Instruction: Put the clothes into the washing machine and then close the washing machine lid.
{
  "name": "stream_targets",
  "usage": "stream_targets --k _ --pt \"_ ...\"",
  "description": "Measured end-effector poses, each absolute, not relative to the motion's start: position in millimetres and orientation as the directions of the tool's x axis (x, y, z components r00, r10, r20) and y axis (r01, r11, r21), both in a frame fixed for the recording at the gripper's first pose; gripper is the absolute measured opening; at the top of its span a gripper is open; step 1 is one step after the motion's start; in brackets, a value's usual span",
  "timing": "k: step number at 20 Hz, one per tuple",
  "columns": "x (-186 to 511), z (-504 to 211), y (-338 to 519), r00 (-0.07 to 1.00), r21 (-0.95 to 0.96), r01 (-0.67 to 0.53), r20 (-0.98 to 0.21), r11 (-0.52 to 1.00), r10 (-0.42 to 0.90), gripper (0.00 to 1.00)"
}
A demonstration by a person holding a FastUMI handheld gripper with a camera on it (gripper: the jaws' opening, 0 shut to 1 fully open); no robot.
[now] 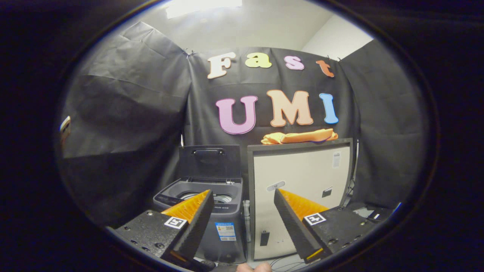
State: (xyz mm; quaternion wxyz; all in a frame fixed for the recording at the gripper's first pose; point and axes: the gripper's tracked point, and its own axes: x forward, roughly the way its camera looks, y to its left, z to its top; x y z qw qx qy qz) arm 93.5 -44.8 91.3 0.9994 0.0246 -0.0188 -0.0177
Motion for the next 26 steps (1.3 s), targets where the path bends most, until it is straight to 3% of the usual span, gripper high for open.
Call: stream_targets --k 18,26 --pt "210 183 -98 0.996 -0.071 0.083 0.045 0.994 -0.080 1.00" --pt "269 197 -150 0.985 -0.146 0.174 0.010 0.974 -0.174 0.99"
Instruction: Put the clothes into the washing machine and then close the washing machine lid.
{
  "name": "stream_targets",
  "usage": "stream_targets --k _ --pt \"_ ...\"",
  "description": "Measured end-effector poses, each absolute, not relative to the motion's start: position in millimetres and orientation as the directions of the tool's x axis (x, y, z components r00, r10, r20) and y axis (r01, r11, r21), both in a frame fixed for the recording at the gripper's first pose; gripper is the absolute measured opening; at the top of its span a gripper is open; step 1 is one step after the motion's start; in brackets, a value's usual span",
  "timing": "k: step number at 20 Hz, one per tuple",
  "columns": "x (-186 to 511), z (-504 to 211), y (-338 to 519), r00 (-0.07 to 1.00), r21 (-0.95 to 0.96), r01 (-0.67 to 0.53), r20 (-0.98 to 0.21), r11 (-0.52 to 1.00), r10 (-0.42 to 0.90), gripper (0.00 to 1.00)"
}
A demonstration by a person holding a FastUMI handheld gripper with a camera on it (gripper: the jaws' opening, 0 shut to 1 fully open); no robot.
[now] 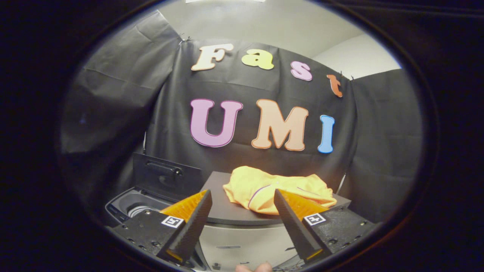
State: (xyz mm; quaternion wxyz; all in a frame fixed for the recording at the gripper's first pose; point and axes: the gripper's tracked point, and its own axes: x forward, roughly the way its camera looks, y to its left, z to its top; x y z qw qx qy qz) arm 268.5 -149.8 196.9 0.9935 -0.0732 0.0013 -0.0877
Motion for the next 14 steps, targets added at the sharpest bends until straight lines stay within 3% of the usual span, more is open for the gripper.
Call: stream_targets --k 14 --pt "357 155 -236 0.923 -0.038 0.235 -0.306 0.971 -0.235 0.99"
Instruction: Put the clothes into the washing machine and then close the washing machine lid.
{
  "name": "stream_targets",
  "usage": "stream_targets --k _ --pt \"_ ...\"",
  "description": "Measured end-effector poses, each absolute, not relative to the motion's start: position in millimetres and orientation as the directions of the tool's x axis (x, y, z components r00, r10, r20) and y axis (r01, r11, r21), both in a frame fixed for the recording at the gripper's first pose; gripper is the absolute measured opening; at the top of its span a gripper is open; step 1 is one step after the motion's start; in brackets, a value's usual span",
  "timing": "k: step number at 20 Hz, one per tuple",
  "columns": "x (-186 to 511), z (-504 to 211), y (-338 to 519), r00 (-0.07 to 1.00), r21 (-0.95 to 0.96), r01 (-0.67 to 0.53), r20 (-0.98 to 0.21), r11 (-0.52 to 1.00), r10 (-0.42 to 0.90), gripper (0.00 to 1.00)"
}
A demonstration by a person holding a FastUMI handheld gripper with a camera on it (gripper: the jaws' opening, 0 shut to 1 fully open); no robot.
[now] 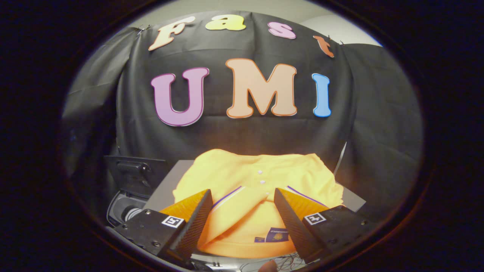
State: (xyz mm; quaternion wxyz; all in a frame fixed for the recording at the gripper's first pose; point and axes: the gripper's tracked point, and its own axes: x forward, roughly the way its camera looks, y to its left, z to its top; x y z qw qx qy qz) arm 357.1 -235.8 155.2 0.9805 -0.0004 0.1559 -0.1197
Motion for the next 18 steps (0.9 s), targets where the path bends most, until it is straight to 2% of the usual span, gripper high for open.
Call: stream_targets --k 1,5,6,8,11,12,15,18 --pt "358 150 -236 0.916 -0.040 0.229 -0.330 0.972 -0.230 0.99" --pt "365 131 -230 0.896 0.001 0.213 -0.398 0.977 -0.196 0.78" --pt "367 133 -229 0.899 0.012 0.215 -0.392 0.977 -0.193 0.76" --pt "367 132 -220 0.897 0.015 0.193 -0.407 0.981 -0.171 0.65" --pt "374 133 -219 0.900 0.034 0.204 -0.400 0.978 -0.174 0.30" --pt "375 133 -219 0.897 0.028 0.201 -0.407 0.979 -0.173 0.25" --pt "374 144 -219 0.901 0.030 0.222 -0.388 0.975 -0.193 0.13" --pt "378 178 -209 0.927 0.085 0.236 -0.318 0.968 -0.199 0.08"
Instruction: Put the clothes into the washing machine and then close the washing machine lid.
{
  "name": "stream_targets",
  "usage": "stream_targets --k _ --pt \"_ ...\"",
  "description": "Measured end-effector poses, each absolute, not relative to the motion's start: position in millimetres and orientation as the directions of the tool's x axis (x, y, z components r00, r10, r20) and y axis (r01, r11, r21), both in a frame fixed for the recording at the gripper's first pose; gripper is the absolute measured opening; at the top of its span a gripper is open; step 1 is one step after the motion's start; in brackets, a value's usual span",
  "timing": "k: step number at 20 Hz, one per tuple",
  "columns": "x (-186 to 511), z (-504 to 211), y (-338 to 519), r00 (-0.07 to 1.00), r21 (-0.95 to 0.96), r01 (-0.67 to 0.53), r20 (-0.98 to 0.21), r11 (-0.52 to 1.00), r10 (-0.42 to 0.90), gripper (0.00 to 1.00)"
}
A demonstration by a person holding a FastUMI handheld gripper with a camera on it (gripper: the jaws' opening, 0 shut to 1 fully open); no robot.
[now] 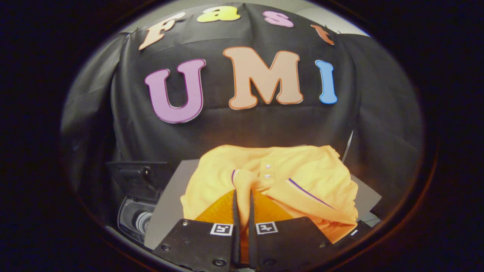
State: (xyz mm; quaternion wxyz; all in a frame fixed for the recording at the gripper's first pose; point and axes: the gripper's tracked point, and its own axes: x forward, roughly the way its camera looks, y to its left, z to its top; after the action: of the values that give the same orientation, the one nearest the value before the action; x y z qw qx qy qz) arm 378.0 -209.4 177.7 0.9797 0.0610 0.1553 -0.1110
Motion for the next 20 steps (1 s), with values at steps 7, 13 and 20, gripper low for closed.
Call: stream_targets --k 7,13,20 --pt "388 225 -142 0.952 0.095 0.155 -0.281 0.983 -0.123 0.08" --pt "404 244 -32 0.959 0.117 -0.033 -0.277 0.993 0.064 0.08" --pt "424 231 69 0.928 0.111 -0.192 -0.304 0.975 0.217 0.08"
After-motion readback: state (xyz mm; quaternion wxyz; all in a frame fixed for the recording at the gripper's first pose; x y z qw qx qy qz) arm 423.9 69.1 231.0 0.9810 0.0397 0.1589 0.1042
